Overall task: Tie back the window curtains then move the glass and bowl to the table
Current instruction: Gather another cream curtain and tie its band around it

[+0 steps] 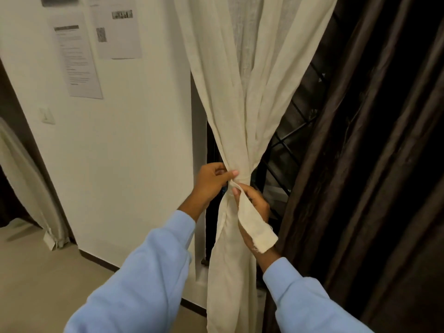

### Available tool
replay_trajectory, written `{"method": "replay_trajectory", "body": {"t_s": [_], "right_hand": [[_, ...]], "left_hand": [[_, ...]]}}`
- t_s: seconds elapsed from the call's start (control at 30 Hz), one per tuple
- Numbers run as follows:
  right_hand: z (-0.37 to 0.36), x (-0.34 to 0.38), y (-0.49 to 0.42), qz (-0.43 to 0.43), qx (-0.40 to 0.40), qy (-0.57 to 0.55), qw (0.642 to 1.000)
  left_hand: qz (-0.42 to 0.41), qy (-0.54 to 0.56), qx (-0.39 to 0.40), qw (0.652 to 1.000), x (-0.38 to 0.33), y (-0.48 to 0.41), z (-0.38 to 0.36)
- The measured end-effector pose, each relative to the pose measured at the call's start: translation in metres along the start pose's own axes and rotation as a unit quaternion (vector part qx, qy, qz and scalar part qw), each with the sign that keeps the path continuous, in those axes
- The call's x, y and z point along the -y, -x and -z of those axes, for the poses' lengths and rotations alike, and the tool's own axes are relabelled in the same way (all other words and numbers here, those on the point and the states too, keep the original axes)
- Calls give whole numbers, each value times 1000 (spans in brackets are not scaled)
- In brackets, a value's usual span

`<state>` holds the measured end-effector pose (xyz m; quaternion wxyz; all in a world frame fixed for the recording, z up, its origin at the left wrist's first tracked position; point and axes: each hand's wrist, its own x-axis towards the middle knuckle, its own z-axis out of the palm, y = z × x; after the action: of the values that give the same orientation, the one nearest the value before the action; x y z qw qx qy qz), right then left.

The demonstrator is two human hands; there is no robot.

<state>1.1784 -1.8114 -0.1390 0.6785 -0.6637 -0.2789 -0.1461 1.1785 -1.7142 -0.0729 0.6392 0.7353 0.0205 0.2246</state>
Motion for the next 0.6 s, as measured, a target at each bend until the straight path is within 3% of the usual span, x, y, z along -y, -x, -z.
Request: {"method": "replay_trajectory", "body": {"t_s": [0.03,0.1,0.13,0.2,0.23,0.3,0.37,0.47,0.6], "right_hand": [[-4,16,1,-36,-40,-68,996],[0,18,-5,-20,-224,-58,973],[12,18,5,-43,-202,-133,969],[21,14,1,-124,-249,-119,953],[37,8,4,-122,-262,-122,950],[38,0,-1,-121,-271,-150,943],[36,7,-5,-132,-272,-158,940],[43,9,-10,-122,-274,-170,939],[51,10,-18,-124,-274,-185,936]], "left_hand": [[-1,-4,-12,1000,1,-2,-1],[3,-4,-47,999,3,-6,-2],[0,-9,-71,997,3,-5,-3],[-61,-66,-120,989,4,-4,-4],[-122,-125,-130,976,5,-3,-4],[-248,-242,-98,933,3,-2,-7],[-319,-332,-25,888,2,-4,-8],[-322,-447,25,834,4,-8,-13],[-257,-499,11,828,-1,-8,-21]]}}
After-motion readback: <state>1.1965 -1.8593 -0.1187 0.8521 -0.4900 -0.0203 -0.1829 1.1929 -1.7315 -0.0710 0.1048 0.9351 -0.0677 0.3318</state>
